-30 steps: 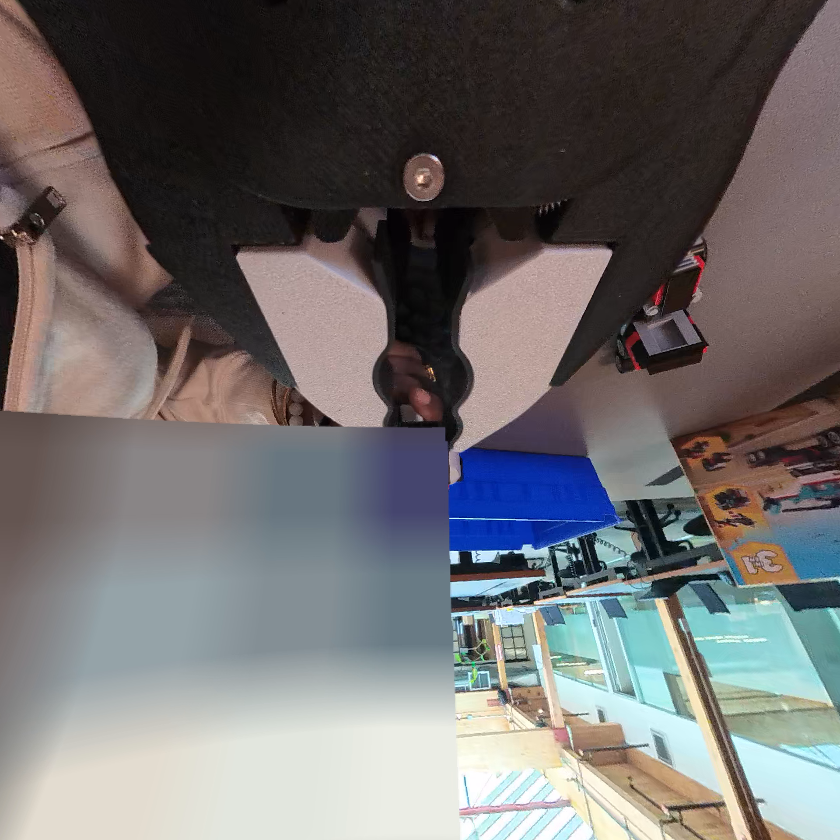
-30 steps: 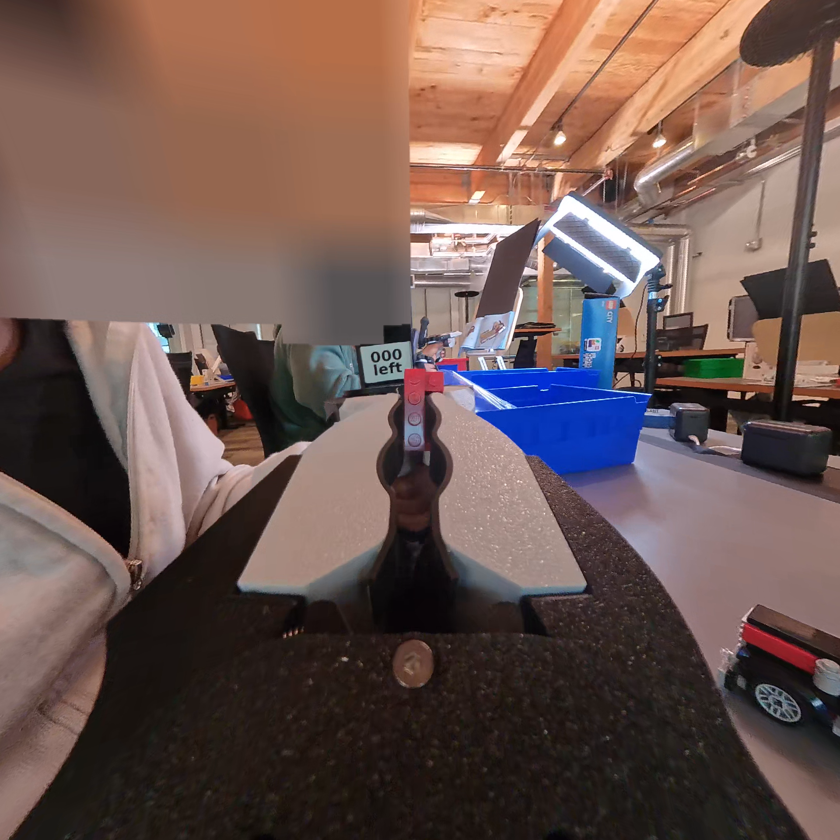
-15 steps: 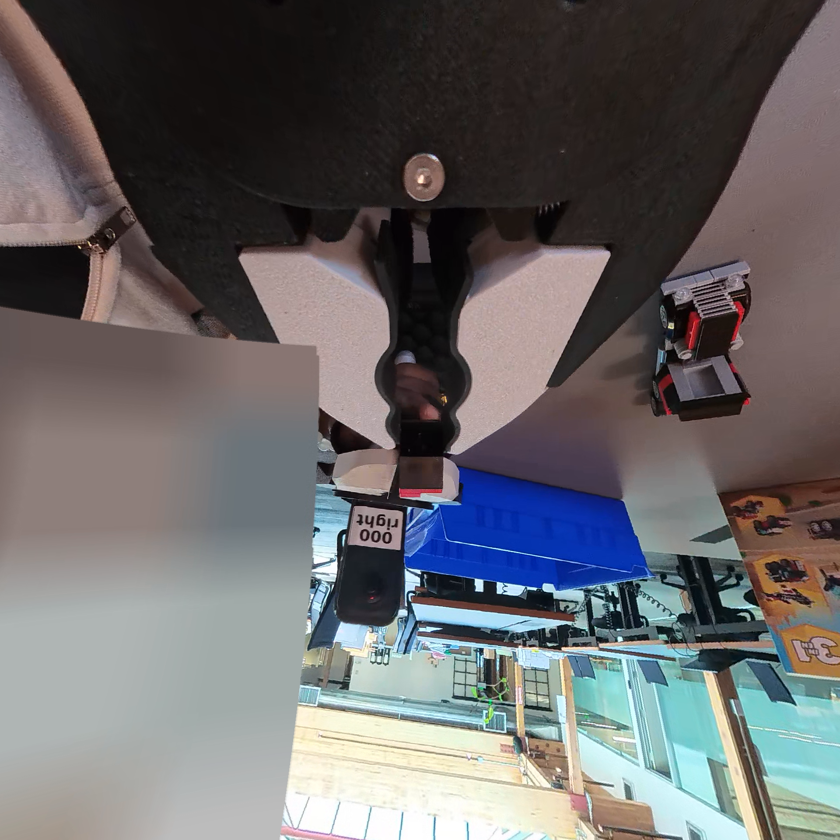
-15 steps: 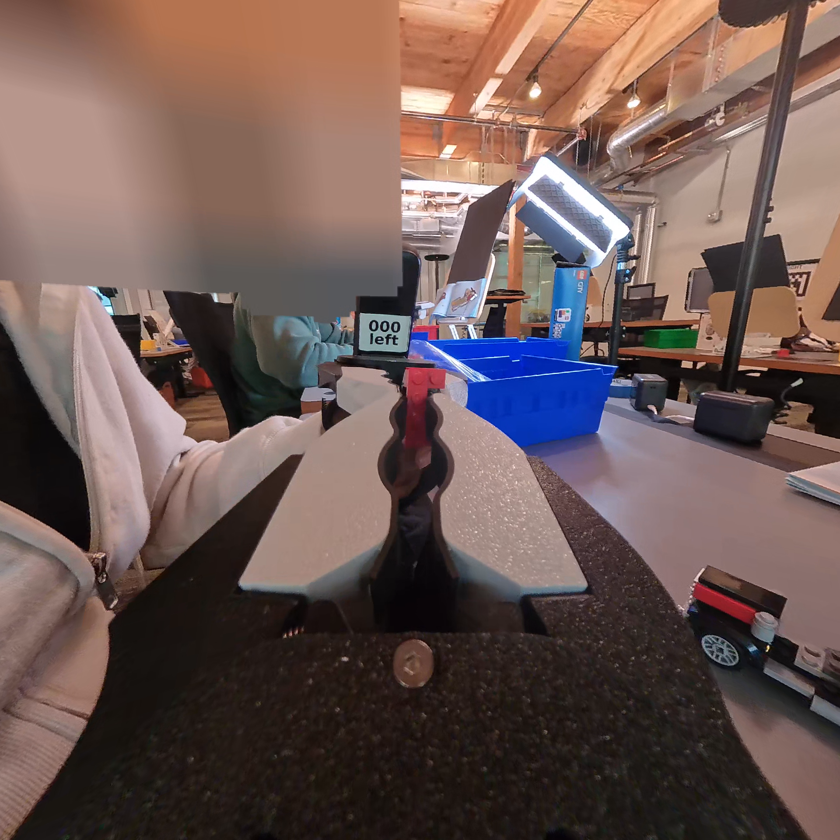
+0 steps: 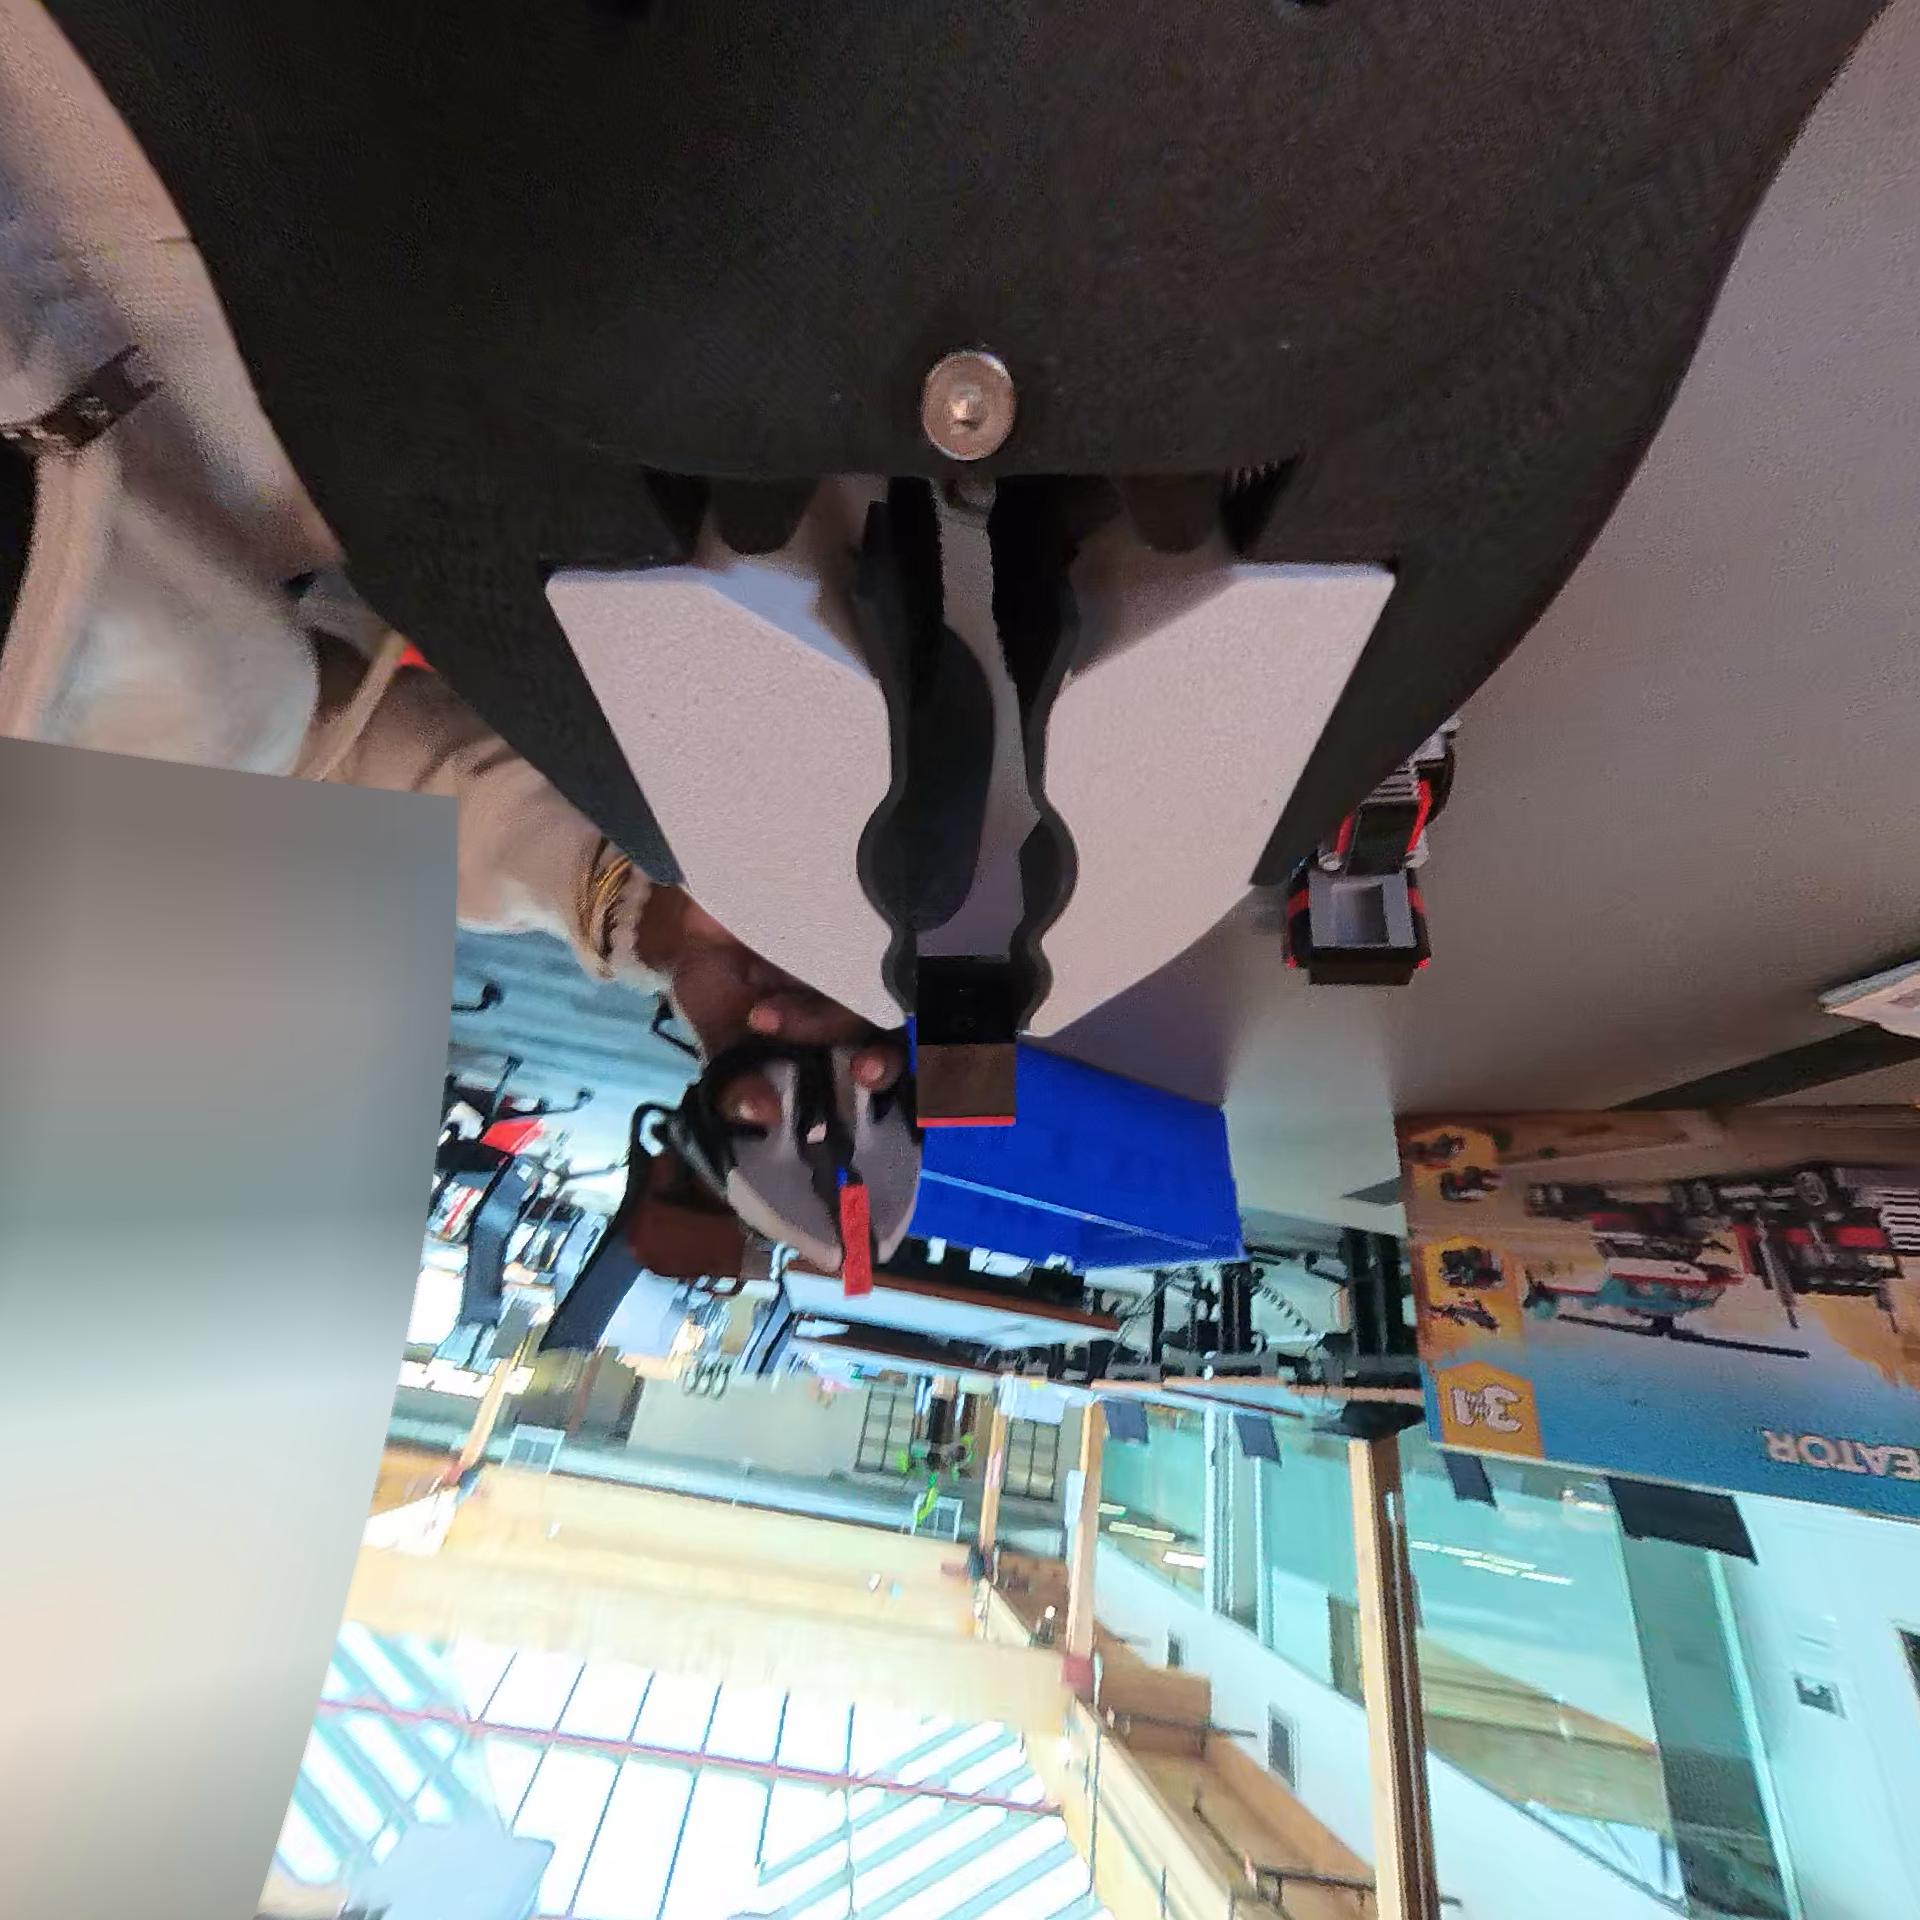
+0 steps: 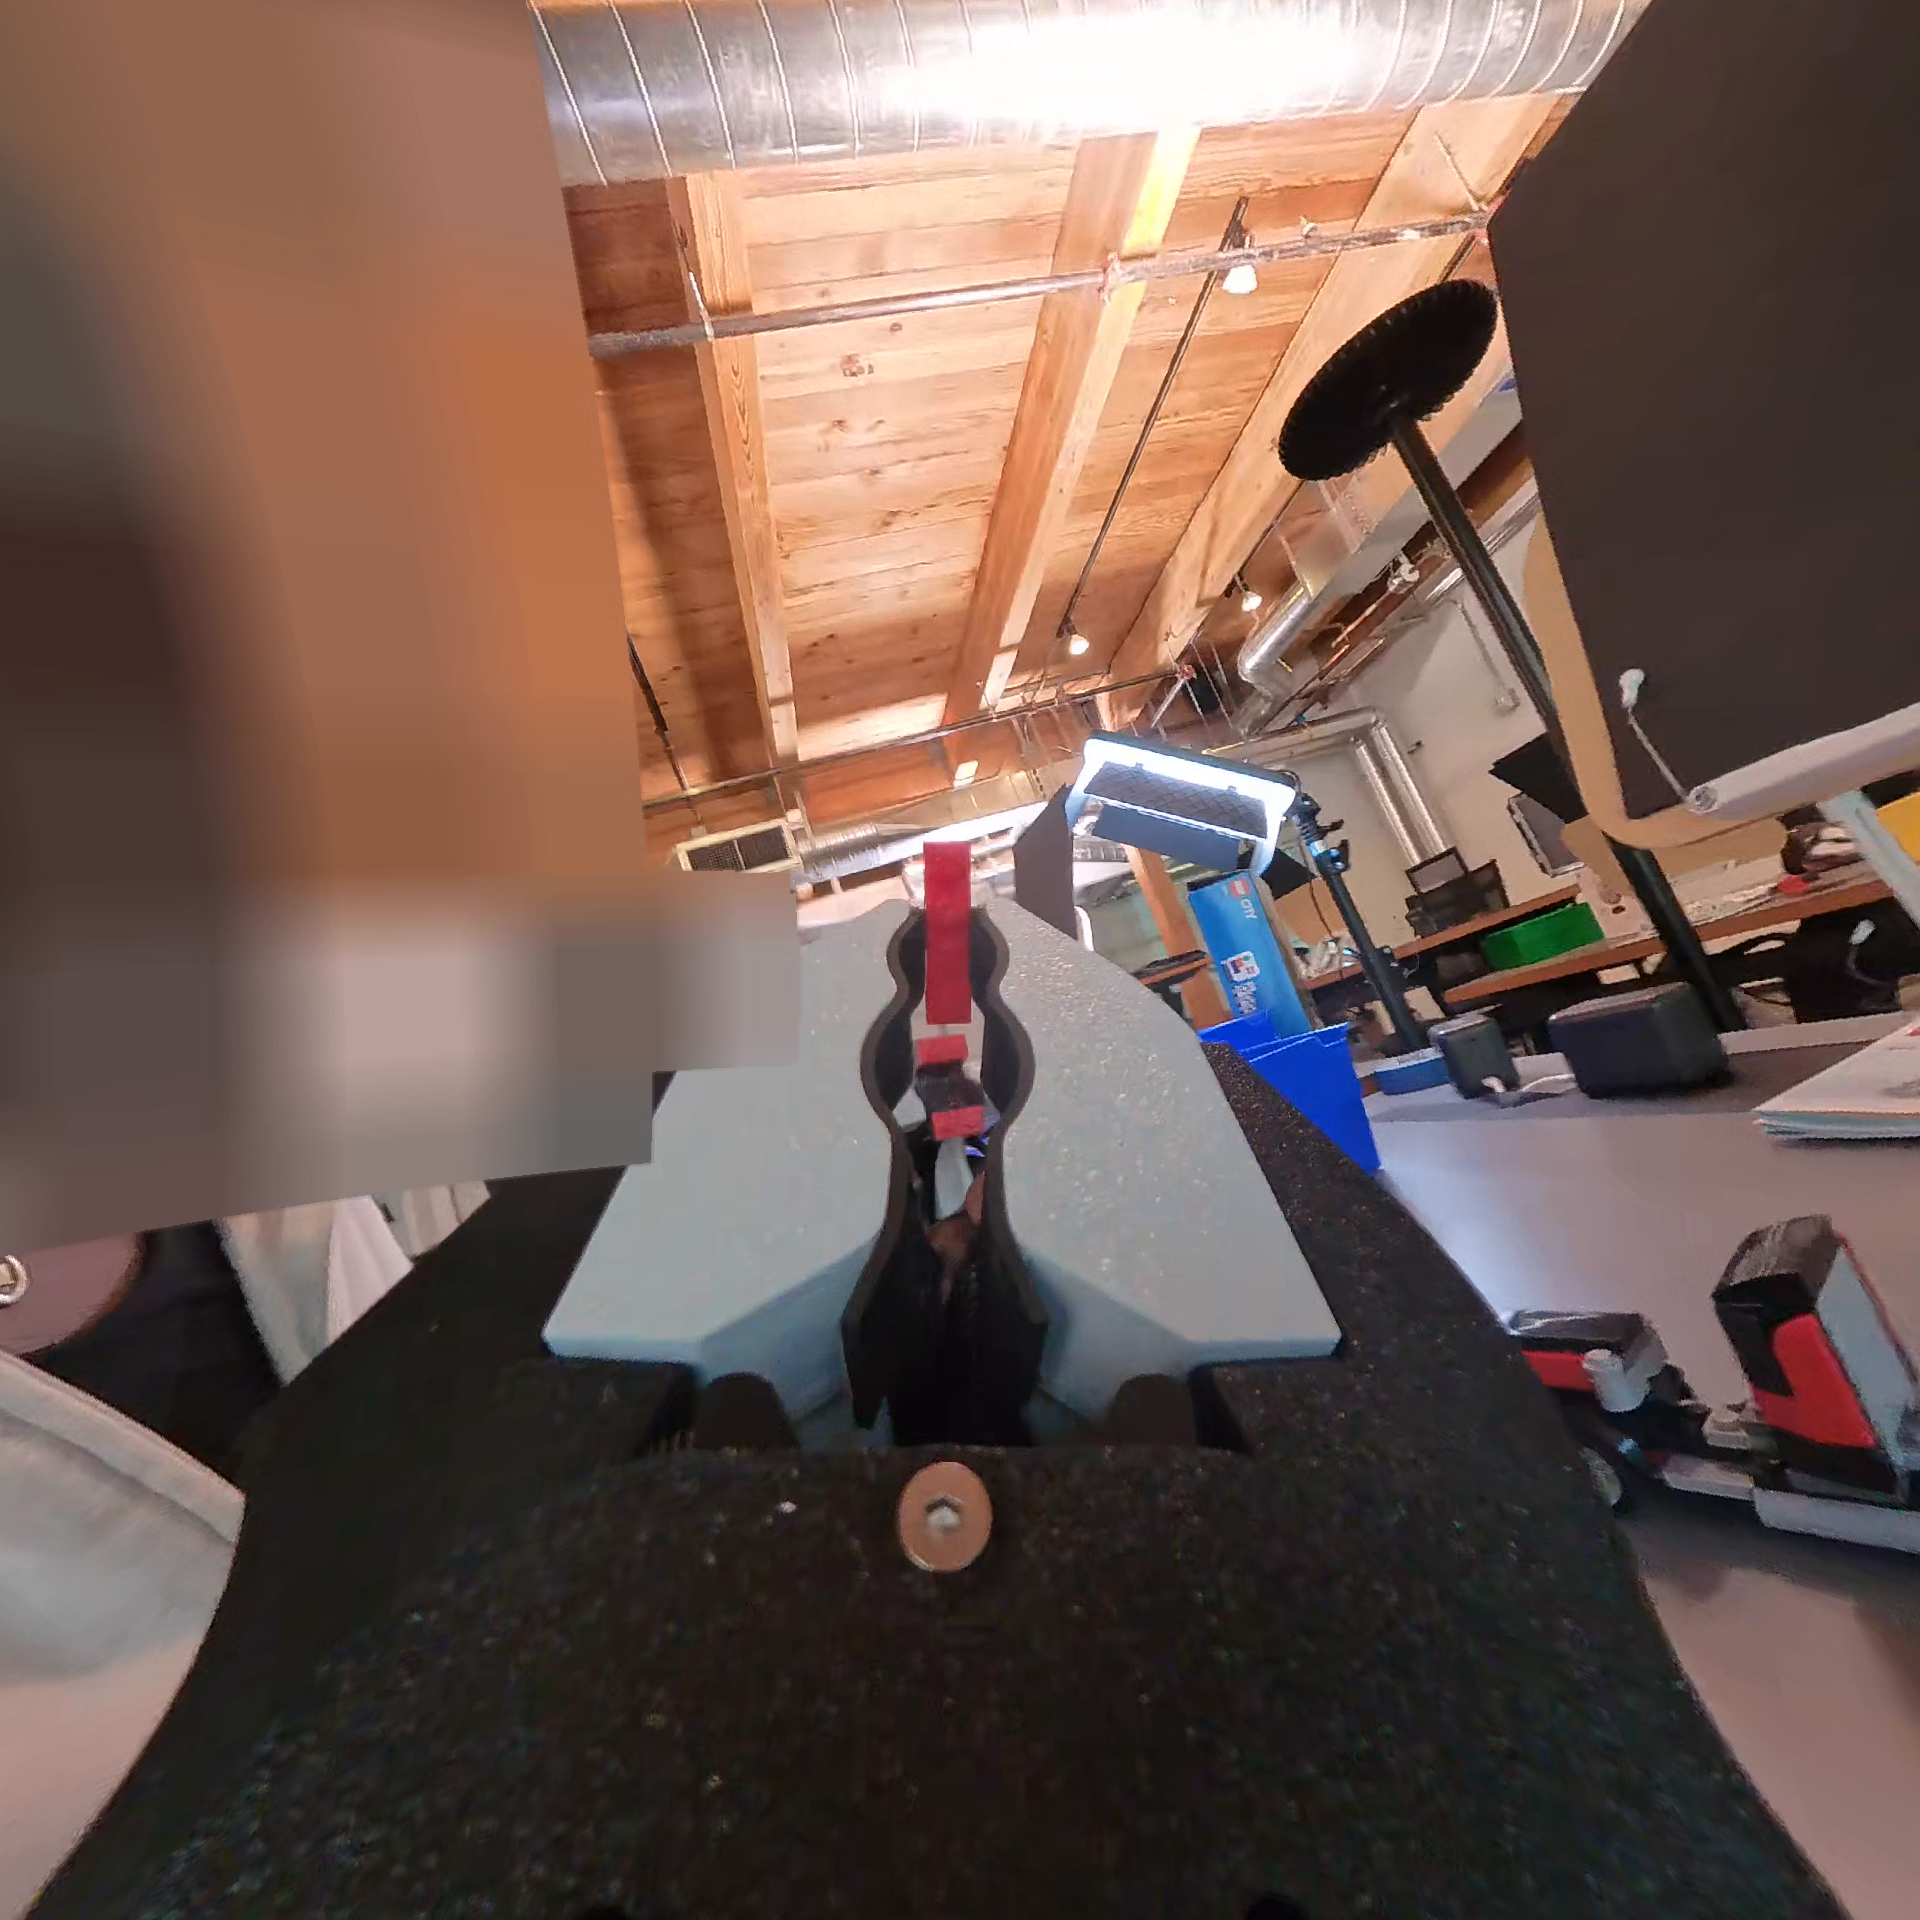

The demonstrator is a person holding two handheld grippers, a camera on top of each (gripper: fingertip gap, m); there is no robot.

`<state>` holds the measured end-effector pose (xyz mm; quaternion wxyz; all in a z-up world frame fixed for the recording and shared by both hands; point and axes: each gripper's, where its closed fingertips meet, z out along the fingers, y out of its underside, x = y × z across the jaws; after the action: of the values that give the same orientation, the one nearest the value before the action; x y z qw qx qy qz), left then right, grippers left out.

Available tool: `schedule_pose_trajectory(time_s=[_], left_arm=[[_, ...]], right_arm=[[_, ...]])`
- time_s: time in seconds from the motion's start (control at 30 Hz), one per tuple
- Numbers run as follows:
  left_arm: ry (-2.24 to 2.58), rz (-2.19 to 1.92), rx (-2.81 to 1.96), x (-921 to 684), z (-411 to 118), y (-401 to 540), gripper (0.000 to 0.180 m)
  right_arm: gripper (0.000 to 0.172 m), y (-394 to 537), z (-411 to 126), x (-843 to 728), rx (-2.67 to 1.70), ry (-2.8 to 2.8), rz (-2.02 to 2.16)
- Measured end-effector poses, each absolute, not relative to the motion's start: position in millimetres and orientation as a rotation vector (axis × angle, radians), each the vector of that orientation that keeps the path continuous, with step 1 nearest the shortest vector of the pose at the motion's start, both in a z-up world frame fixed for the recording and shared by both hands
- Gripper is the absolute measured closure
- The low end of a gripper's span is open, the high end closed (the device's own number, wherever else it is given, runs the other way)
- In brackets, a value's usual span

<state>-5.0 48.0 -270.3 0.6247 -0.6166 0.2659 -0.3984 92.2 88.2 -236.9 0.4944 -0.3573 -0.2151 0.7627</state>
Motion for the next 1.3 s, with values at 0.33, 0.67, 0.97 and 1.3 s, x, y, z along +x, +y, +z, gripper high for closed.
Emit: schedule_pose_trajectory(time_s=[0.33,0.67,0.97,1.3], left_arm=[[0.553,-0.887,-1.413,-12.1,-269.1,53.5,0.163],[0.584,-0.837,-1.455,-7.8,-277.8,56.7,0.163],[0.581,-0.843,-1.465,-8.2,-279.3,56.3,0.163],[0.58,-0.836,-1.469,-8.6,-280.3,57.4,0.163]], right_arm=[[0.164,185.4,-163.3,200.7,-1.326,-0.788,0.661],[0.14,261.4,-290.3,330.5,-2.09,-0.568,-0.013],[0.102,256.7,-304.1,342.3,-2.123,-0.614,0.016],[0.091,259.3,-297.9,343.2,-2.02,-0.754,-0.138]])
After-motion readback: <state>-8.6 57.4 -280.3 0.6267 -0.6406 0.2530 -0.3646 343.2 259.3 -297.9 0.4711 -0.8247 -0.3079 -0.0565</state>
